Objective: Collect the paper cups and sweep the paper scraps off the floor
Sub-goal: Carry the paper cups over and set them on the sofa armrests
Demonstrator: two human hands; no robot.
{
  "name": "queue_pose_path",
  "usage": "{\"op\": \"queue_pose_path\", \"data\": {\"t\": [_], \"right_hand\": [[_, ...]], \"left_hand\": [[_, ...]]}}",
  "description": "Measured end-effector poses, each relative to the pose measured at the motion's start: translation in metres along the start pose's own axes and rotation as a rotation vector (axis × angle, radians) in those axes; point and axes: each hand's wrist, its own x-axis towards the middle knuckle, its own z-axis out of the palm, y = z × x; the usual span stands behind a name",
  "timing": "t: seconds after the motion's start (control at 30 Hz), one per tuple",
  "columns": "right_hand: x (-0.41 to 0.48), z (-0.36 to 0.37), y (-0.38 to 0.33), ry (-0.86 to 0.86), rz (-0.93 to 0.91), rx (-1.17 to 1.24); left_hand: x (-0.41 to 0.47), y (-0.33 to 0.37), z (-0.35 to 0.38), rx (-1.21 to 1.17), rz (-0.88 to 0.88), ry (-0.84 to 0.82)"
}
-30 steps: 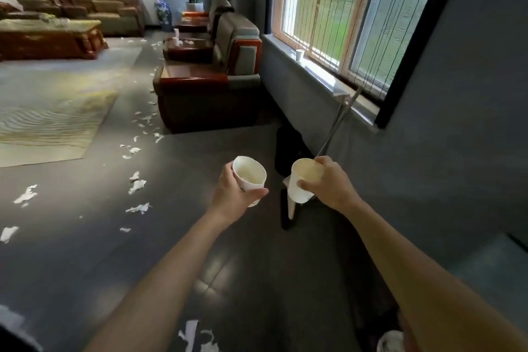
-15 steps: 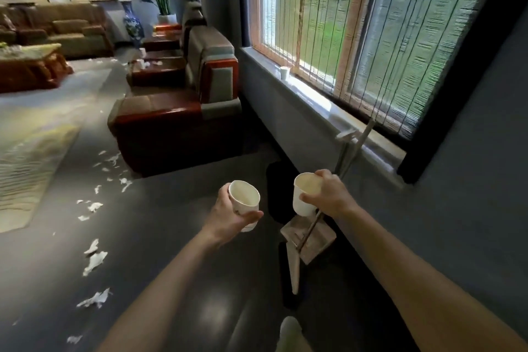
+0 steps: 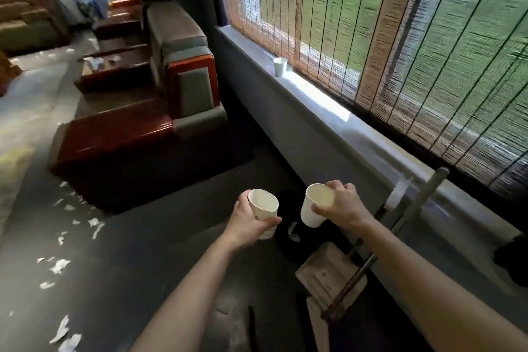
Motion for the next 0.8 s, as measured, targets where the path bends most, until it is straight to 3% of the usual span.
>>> {"op": "queue_pose_path", "data": {"t": [0.23,0.43,0.63,0.8], "right_hand": [[0.136,0.051,0.022,0.017,0.229,0.031],[0.227,0.135,0.086,0.005,0.388,0.010],[0.334,0.278,0.217,-0.074,0.459,0.012],[0.360,0.305,0.218,-0.041,0.411,-0.111]], "left_hand": [[0.191,-0.032,0.030,0.071,-0.024,-0.322],[0.285,-0.098,0.102,0.110,-0.133,-0.535],[0.374,-0.207,0.194,0.265,-0.143,-0.621],[0.417,-0.266,0.236,0.503,0.019,-0.729]]}}
